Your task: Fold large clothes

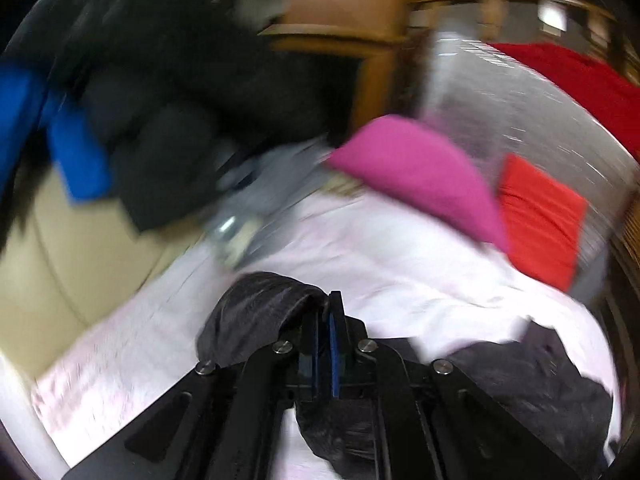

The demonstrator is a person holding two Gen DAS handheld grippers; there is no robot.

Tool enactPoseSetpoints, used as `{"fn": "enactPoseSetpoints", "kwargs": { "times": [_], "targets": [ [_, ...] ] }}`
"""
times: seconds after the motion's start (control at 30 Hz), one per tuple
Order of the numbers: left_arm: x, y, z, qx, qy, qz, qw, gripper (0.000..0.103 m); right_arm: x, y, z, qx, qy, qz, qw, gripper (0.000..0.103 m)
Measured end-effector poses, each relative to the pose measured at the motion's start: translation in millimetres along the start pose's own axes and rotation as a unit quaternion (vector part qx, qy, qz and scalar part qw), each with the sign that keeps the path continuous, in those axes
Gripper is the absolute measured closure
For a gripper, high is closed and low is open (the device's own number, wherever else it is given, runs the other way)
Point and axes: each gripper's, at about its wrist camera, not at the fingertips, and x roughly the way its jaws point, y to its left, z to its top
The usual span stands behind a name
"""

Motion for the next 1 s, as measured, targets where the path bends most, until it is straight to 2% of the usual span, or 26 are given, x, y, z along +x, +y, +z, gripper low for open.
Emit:
{"fn": "enactPoseSetpoints", "kwargs": {
  "times": [0.13,0.27,0.33,0.4,0.47,0.57,0.63,0.7,0.73,0.77,0.8,0.83,0.9,0.93,1.0],
  "targets": [
    [-43.3,-88.5,-3.9,0.096,-0.022,-0.055,0.9936,0.099,-9.6,-8.1,4.5,0.020,-0.002,0.009,1.000,0.031],
    [-70.2,-169.5,-42.5,0.176,-0.015,-0.112,0.9778,0.099,-23.8,-21.7,11.8,0.046,-0.009,0.020,0.999,0.031],
    [-77.3,-211.9,-76.2,0.210,-0.001,-0.147,0.9666,0.099,-30.6,-28.9,15.6,0.061,-0.012,0.026,0.998,0.031],
    [-80.4,-243.9,-111.9,0.234,0.020,-0.170,0.9571,0.099,-37.4,-35.4,19.2,0.072,-0.016,0.030,0.997,0.031],
    [-71.7,-270.6,-158.4,0.249,0.061,-0.189,0.9479,0.098,-41.7,-40.2,21.9,0.079,-0.020,0.031,0.996,0.031],
    [-52.9,-286.1,-211.5,0.264,0.127,-0.197,0.9357,0.095,-45.5,-45.2,23.3,0.090,-0.020,0.038,0.995,0.031],
    [-42.3,-284.0,-235.1,0.271,0.170,-0.192,0.9278,0.094,-44.7,-45.1,23.7,0.092,-0.013,0.044,0.995,0.031],
    [-48.0,-271.1,-243.4,0.260,0.179,-0.197,0.9279,0.092,-40.5,-42.7,23.4,0.090,0.000,0.050,0.995,0.031],
    [-54.6,-261.5,-240.5,0.252,0.174,-0.211,0.9283,0.082,-38.1,-40.7,23.2,0.089,0.004,0.052,0.995,0.031],
    [-63.2,-252.5,-235.8,0.244,0.162,-0.225,0.9293,0.060,-34.4,-38.1,22.3,0.086,0.012,0.055,0.995,0.031],
    [-72.8,-243.3,-231.4,0.236,0.149,-0.238,0.9304,0.049,-31.8,-36.1,20.4,0.083,0.017,0.054,0.995,0.031],
    [-87.7,-227.5,-221.5,0.223,0.118,-0.262,0.9315,0.034,-29.1,-33.9,18.5,0.079,0.021,0.051,0.995,0.031],
    [-112.7,-196.1,-199.1,0.199,0.048,-0.284,0.9366,0.028,-23.4,-27.9,13.7,0.067,0.030,0.045,0.996,0.031],
    [-113.2,-188.5,-184.6,0.188,0.025,-0.278,0.9417,0.026,-20.9,-23.9,10.8,0.058,0.035,0.044,0.997,0.031],
    [-108.8,-157.1,-157.8,0.144,-0.019,-0.242,0.9592,0.023,-15.7,-11.5,2.4,0.027,0.045,0.039,0.998,0.031]
  ]
}}
